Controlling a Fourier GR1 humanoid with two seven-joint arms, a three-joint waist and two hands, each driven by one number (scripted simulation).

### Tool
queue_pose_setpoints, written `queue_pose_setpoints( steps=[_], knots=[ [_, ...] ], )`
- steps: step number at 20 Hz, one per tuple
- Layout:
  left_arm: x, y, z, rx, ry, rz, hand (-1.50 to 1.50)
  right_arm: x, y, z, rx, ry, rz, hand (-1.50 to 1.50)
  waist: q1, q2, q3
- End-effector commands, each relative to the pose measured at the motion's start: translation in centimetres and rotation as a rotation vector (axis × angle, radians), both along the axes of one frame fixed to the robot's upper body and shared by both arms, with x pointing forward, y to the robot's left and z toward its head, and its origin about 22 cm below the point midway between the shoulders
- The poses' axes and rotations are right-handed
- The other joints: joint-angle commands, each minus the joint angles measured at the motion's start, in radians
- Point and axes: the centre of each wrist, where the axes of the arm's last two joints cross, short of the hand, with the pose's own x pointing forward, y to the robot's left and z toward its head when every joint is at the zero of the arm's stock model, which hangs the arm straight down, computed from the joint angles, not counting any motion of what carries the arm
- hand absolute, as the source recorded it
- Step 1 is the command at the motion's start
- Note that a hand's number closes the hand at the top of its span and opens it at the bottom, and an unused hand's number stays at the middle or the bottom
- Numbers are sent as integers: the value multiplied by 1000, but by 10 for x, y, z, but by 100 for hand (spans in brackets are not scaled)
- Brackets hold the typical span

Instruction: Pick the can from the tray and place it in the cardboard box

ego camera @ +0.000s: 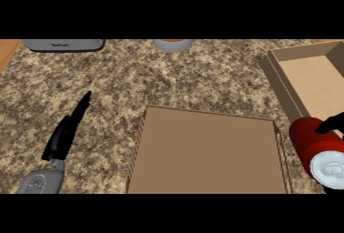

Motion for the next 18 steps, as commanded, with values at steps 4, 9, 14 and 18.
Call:
queue_pose_setpoints(
  steps=[4,9,14,18],
  knots=[
    [5,8,0,-2,9,-1,0,2,-61,54,131,-54,-139,150,0,2,1],
    [10,-16,-1,-22,10,-21,0,34,-114,73,154,-48,-241,150,14,5,1],
    [15,3,9,-19,4,-21,0,60,-162,73,102,14,-304,150,22,8,2],
    [-4,17,-1,-2,6,-28,0,87,-180,46,53,72,-343,150,33,9,2]
  ],
)
